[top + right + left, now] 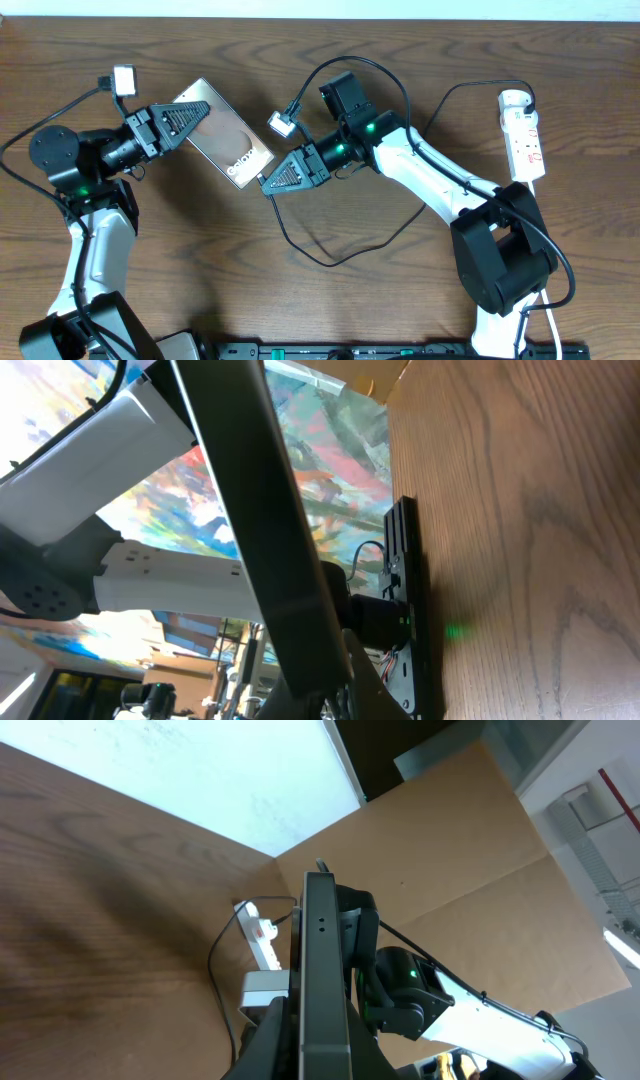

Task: Plug charger to phone and switch on socket
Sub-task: 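Press the plug further into the port while the left gripper holds the phone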

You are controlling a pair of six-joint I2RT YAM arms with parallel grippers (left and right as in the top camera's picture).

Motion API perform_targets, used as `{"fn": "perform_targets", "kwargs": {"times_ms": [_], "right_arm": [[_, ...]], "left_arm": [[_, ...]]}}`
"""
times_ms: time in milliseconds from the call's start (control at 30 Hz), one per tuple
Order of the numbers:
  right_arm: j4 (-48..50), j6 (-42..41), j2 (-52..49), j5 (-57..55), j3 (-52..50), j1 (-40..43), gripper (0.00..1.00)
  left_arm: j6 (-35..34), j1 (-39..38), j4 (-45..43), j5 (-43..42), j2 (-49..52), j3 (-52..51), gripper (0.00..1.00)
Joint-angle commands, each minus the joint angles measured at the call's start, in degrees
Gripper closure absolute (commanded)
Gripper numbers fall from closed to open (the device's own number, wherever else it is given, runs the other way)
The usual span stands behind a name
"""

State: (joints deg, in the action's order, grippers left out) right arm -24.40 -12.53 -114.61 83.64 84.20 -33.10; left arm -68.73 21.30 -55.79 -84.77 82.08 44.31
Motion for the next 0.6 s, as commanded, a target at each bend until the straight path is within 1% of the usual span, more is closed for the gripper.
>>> {"fn": "perform_targets", "kwargs": {"times_ms": [0,200,567], "right_arm": [[0.76,0.39,-0.15,-3.08,0.76,0.55,0.99],[1.29,0.42,-0.15,-0.39,0.76,0.55,0.99],[1.27,0.42,-0.15,0.79,0.76,0.61,0.99]], "left_arm": [[-3.06,-1.03,-0.24,-5.29,-0.74,0.92,0.93],[-3.06,-1.03,-0.24,-5.29,-0.74,0.90,0.93],[-2.25,-1.03,-0.26,-5.29,-0.74,-1.57,0.93]]}}
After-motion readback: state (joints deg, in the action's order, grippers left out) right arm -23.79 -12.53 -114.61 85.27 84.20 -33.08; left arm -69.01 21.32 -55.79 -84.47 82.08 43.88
